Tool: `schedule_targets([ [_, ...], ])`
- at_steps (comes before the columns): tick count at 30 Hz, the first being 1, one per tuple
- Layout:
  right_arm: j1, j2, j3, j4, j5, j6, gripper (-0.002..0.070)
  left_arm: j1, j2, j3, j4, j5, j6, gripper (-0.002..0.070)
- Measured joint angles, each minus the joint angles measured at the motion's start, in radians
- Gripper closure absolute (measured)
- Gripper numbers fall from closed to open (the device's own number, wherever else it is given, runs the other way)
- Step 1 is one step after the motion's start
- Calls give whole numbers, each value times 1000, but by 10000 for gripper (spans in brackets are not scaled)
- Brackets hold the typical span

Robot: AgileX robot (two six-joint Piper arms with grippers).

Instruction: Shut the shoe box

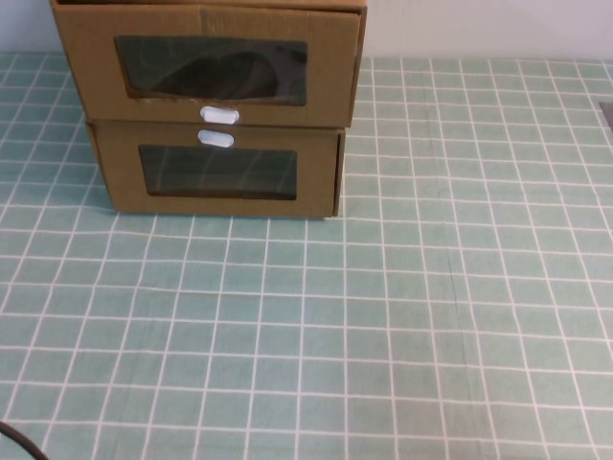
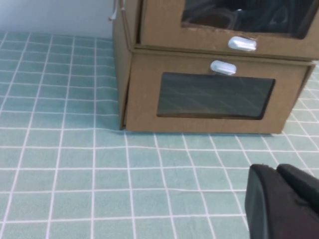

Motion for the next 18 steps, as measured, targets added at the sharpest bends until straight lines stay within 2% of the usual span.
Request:
schedule_targets([
  [4, 0, -45, 93, -14, 0, 0, 690, 0, 0, 51, 0, -76, -2, 680],
  [18, 0, -50, 108, -24, 16, 0, 690, 0, 0, 56, 0, -49, -4, 680],
])
